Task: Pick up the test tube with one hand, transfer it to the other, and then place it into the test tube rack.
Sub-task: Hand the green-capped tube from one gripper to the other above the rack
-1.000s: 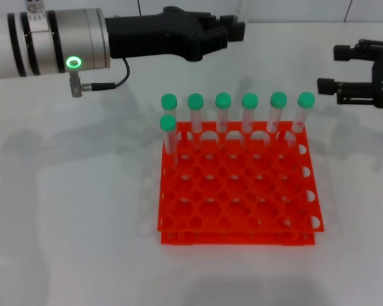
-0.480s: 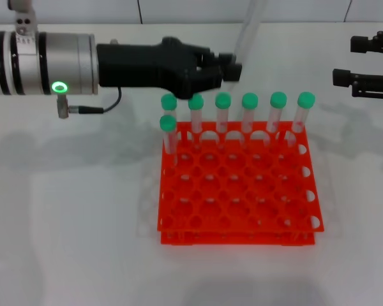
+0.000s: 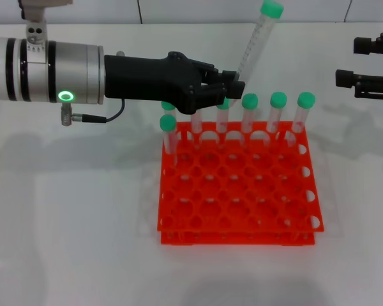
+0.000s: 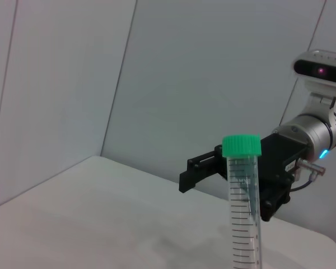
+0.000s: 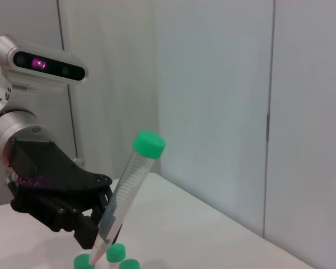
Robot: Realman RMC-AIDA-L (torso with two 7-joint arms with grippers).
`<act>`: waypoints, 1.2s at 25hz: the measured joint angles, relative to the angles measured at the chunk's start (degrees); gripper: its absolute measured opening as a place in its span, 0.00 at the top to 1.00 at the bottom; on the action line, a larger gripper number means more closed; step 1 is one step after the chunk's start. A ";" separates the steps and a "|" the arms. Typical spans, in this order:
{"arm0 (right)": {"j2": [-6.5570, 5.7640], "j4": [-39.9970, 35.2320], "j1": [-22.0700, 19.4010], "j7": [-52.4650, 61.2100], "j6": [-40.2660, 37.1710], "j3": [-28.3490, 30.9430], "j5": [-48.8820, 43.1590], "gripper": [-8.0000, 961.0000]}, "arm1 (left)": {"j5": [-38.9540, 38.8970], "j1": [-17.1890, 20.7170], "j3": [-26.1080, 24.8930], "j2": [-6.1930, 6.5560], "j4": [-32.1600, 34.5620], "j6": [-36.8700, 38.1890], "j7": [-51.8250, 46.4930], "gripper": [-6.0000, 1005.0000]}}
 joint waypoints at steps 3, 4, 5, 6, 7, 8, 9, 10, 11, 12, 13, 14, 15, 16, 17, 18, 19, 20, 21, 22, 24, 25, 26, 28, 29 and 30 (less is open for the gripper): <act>0.00 -0.58 -0.50 0.06 -0.06 0.55 0.06 0.21 | 0.02 -0.12 0.33 0.00 0.14 -0.01 0.02 0.75; 0.03 -0.71 -0.61 0.09 -0.11 0.80 0.09 0.21 | 0.09 -0.23 0.46 0.00 0.13 -0.10 0.02 0.75; 0.07 -0.86 -0.82 0.12 -0.18 1.12 0.29 0.21 | 0.27 -0.35 0.57 -0.01 0.09 -0.20 0.02 0.75; 0.08 -0.99 -1.18 0.13 -0.21 1.29 0.74 0.21 | 0.57 -0.54 0.63 -0.04 -0.11 -0.37 0.01 0.75; 0.08 -1.06 -1.40 0.13 -0.23 1.34 1.10 0.21 | 0.57 -0.54 0.63 -0.04 -0.11 -0.37 0.01 0.75; 0.08 -1.11 -1.78 0.13 -0.27 1.34 1.69 0.21 | 0.69 -0.65 0.77 -0.05 -0.17 -0.47 0.01 0.75; 0.05 -1.11 -2.05 0.13 -0.28 1.34 2.17 0.21 | 0.74 -0.73 0.93 -0.06 -0.22 -0.61 0.01 0.75; 0.03 -1.11 -2.28 0.12 -0.28 1.34 2.57 0.21 | 0.76 -0.77 1.07 -0.07 -0.23 -0.72 0.01 0.75; 0.00 -1.11 -2.42 0.09 -0.29 1.34 2.85 0.21 | 0.79 -0.88 1.14 -0.08 -0.24 -0.92 0.01 0.75; 0.00 -1.11 -2.55 0.07 -0.31 1.34 3.05 0.21 | 0.84 -0.99 1.18 -0.11 -0.25 -1.08 0.01 0.75; -0.01 -1.09 -2.62 0.06 -0.38 1.34 3.19 0.21 | 0.97 -1.12 1.22 -0.21 -0.28 -1.19 0.01 0.75; 0.00 -1.03 -2.68 0.06 -0.52 1.34 3.20 0.21 | 1.06 -1.23 1.24 -0.32 -0.29 -1.24 0.01 0.75; 0.00 -0.98 -2.71 0.06 -0.70 1.34 3.21 0.21 | 1.19 -1.33 1.29 -0.43 -0.32 -1.24 0.01 0.75; -0.01 -0.92 -2.74 0.06 -0.95 1.34 3.24 0.21 | 1.21 -1.38 1.41 -0.55 -0.32 -1.24 0.00 0.75; -0.01 -0.86 -2.76 0.06 -1.29 1.34 3.36 0.21 | 1.22 -1.41 1.54 -0.63 -0.33 -1.23 -0.01 0.75; 0.00 -0.82 -2.79 0.06 -1.60 1.34 3.50 0.21 | 1.22 -1.43 1.71 -0.65 -0.33 -1.23 -0.03 0.75; -0.01 -0.82 -2.83 0.06 -1.81 1.34 3.64 0.21 | 1.19 -1.45 1.80 -0.67 -0.34 -1.16 -0.04 0.75; -0.01 -0.83 -2.90 0.06 -2.06 1.34 3.87 0.21 | 1.12 -1.47 1.85 -0.67 -0.34 -1.04 -0.03 0.75; -0.01 -0.89 -3.00 0.06 -2.24 1.34 4.09 0.21 | 0.96 -1.47 1.87 -0.68 -0.34 -0.96 -0.03 0.74; -0.01 -1.00 -3.16 0.06 -2.60 1.34 4.58 0.21 | 0.90 -1.48 1.87 -0.68 -0.34 -0.90 -0.03 0.74; -0.01 -1.06 -3.40 0.06 -3.14 1.34 5.54 0.21 | 0.81 -1.48 1.89 -0.70 -0.34 -0.87 -0.02 0.74; 0.00 -1.07 -3.46 0.06 -3.37 1.34 5.91 0.21 | 0.79 -1.47 1.89 -0.70 -0.34 -0.87 -0.02 0.74; 0.00 -1.07 -3.50 0.06 -3.55 1.34 6.23 0.21 | 0.79 -1.48 1.89 -0.70 -0.34 -0.88 -0.02 0.74; 0.00 -1.07 -3.52 0.06 -3.87 1.25 6.56 0.21 | 0.78 -1.48 1.89 -0.70 -0.34 -0.94 -0.01 0.74; 0.00 -1.08 -3.47 0.06 -4.04 1.14 6.68 0.21 | 0.77 -1.49 1.89 -0.70 -0.34 -0.96 -0.01 0.74; 0.02 -1.06 -3.31 0.06 -4.10 1.00 6.76 0.21 | 0.77 -1.54 1.89 -0.71 -0.34 -0.98 0.00 0.74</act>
